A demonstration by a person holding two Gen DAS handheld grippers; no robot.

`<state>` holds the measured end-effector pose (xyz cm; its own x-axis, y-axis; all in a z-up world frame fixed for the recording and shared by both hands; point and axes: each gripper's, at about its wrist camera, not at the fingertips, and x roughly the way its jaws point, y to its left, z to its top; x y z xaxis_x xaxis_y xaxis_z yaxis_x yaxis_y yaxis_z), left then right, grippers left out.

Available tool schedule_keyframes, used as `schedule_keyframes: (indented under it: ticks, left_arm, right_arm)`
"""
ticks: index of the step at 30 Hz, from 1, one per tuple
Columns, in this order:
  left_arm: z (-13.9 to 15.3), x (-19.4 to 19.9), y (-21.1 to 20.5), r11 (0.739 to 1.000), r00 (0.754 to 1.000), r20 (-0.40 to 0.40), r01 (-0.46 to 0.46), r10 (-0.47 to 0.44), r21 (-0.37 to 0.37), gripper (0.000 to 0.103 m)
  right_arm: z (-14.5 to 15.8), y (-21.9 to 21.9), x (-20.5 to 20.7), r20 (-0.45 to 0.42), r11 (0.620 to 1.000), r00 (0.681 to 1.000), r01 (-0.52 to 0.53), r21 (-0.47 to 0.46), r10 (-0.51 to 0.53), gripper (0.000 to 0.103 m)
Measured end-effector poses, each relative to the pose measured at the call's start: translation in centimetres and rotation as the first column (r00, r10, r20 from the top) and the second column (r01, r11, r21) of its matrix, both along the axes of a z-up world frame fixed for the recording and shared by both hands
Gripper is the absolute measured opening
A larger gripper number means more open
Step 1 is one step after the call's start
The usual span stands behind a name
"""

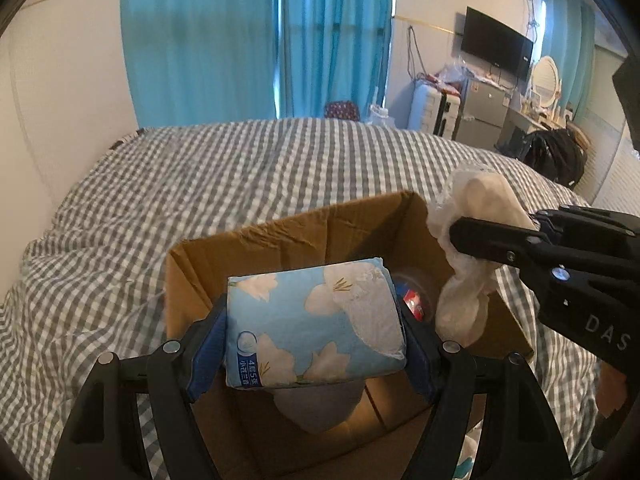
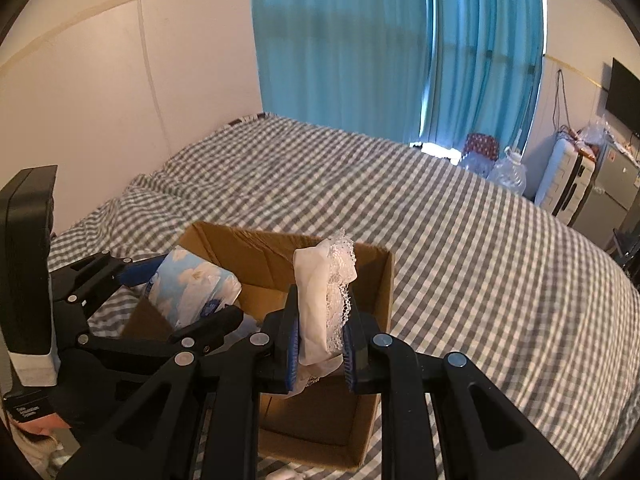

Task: Organize objects
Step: 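Carry tissue pack and lace cloth into the box and release both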

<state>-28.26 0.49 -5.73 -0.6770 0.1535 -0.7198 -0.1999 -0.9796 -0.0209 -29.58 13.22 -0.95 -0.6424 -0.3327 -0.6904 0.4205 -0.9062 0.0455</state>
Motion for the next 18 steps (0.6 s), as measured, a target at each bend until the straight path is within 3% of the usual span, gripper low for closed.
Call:
schedule_keyframes:
  ticks: [4, 6, 8, 10, 13, 18]
  left_arm:
    - [-0.6, -0.1, 0.0, 1.000, 1.000, 0.025, 0.003, -0.003, -0.001, 0.079]
    - [-0.5, -0.2, -0.1, 1.000, 0.999, 0.045, 0.000, 0.000, 0.009, 0.088]
    - [0.1, 0.3, -0.3, 1.000, 0.999, 0.042, -0.028, 0.027, 0.011, 0.094]
    - [0.9, 1.0, -0.8, 0.999, 0.998, 0.029, -0.050, 0.049, 0.016, 0.097]
    - [2.4, 2.6, -1.2, 0.997, 0.997, 0.006, -0.073, 0.073, 0.009, 0.102]
    - [4.8, 6.5, -1.7, 0.994, 0.993, -0.053, -0.107, 0.107, -0.011, 0.103]
  right_arm:
    - [-1.0, 0.0, -0.3, 0.026, 1.000, 1.000, -0.001, -0.015, 0.001, 0.019]
    - [-1.0, 0.4, -0.7, 0.030, 1.000, 1.000, 0.005, -0.027, -0.004, 0.030]
    - [-0.6, 0.7, -0.5, 0.024, 0.999, 1.000, 0.012, -0.037, -0.011, 0.055]
    - [0.3, 1.3, 0.0, 0.012, 0.998, 0.999, 0.031, -0.056, -0.031, 0.065]
    - [1.9, 2.8, 1.1, 0.002, 0.995, 0.998, 0.069, -0.069, -0.069, 0.068]
    - [4.8, 5.2, 4.9, -0.040, 0.992, 0.992, 0.119, -0.036, -0.120, 0.085]
